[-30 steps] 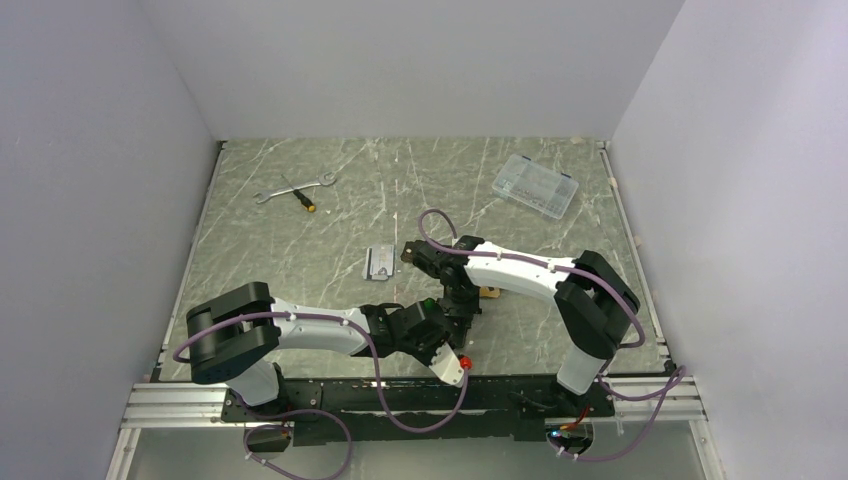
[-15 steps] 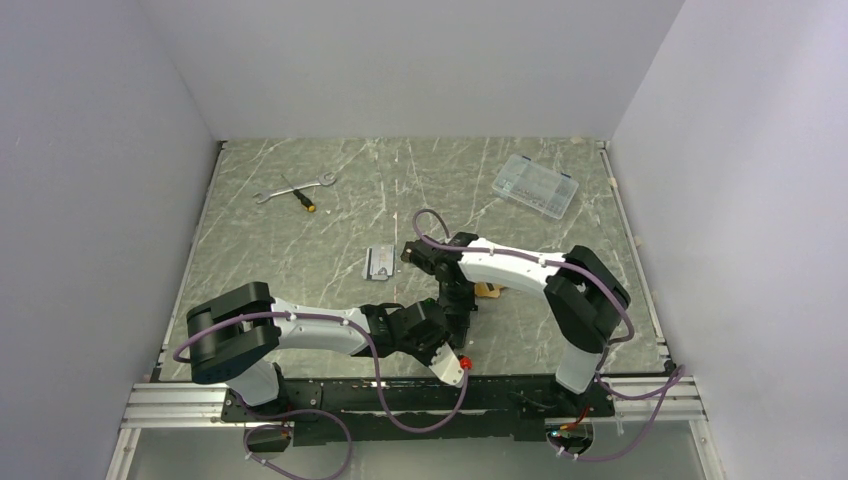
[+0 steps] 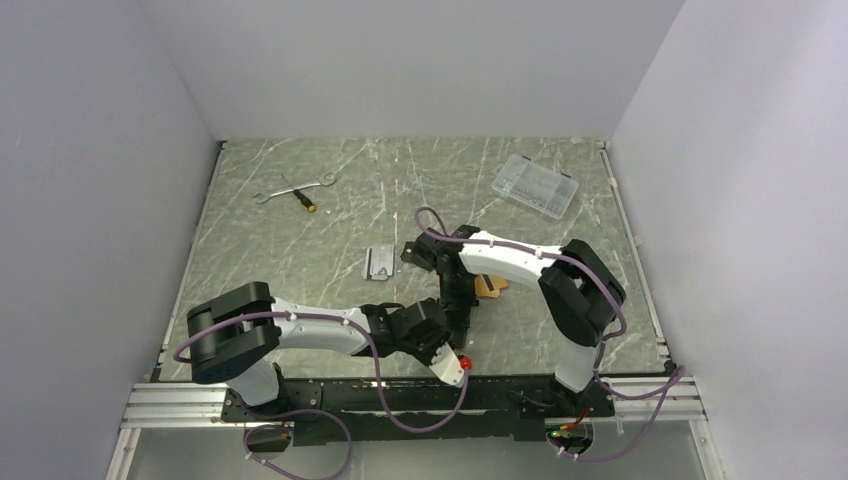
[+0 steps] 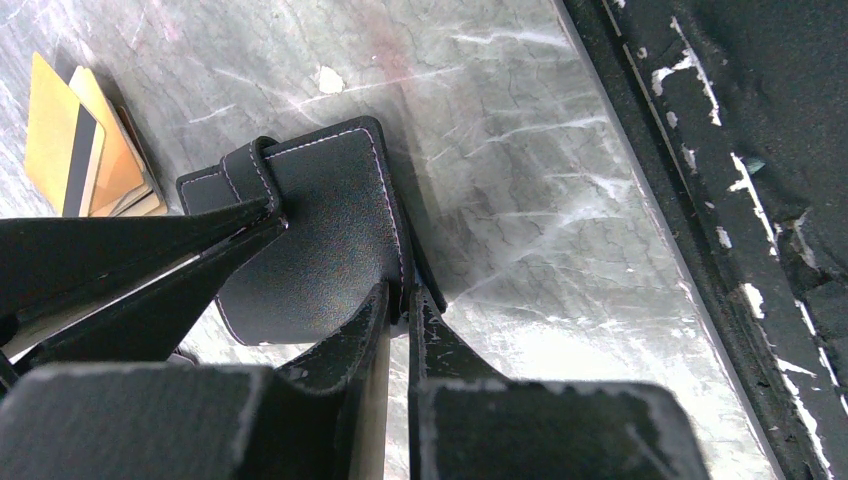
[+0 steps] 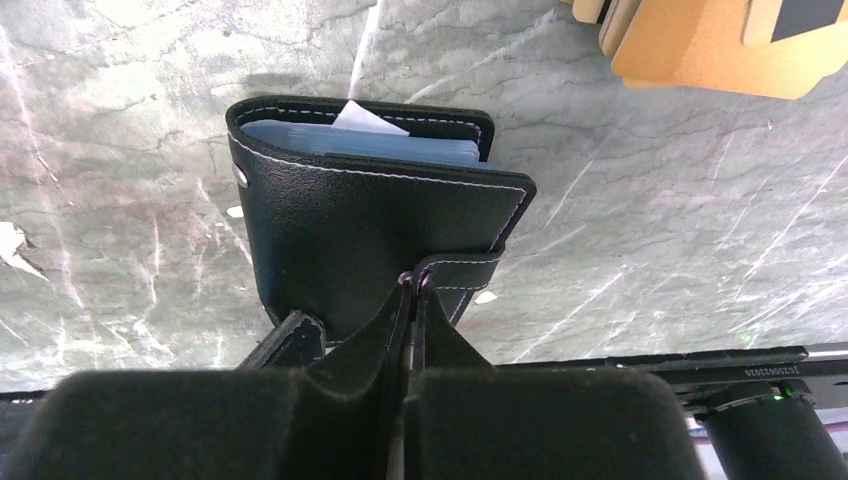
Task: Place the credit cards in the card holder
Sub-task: Close the card holder at the center of the board.
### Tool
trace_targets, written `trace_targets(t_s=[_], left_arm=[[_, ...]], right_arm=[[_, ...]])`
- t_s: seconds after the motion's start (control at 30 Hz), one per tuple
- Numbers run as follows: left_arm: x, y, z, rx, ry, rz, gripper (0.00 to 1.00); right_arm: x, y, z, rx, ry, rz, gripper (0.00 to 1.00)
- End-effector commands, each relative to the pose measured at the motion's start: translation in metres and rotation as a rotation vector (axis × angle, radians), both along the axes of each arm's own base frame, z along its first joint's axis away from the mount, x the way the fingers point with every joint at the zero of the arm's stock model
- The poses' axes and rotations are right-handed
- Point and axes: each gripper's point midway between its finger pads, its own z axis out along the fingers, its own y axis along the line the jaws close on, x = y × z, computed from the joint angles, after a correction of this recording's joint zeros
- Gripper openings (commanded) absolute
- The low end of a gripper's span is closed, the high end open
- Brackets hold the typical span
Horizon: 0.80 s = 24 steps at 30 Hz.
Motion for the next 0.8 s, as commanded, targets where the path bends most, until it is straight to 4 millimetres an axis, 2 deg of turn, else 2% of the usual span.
trace_targets(t_s=[0.0, 0.27, 0.53, 0.77], left_arm=[[-0.018, 0.052, -0.048, 0.236, 0.099, 0.005, 0.00], [-0.018, 0.051, -0.048, 0.237, 0.097, 0.002, 0.00], [-0.018, 0.052, -0.049, 0.245, 0.097, 0.001, 0.00], [-0.019, 0.052, -0.048, 0.250, 0.098, -0.013, 0.00]], right_arm=[[0.002, 0.009, -0.011, 0.026, 0.034, 0.047, 0.00], [0.000, 0.006, -0.021, -0.003, 0.065, 0.073, 0.00], [-0.003, 0.021, -0.033, 0.013, 0.108, 0.096, 0.00], [-0.018, 0.027, -0.057, 0.028, 0.139, 0.076, 0.00]])
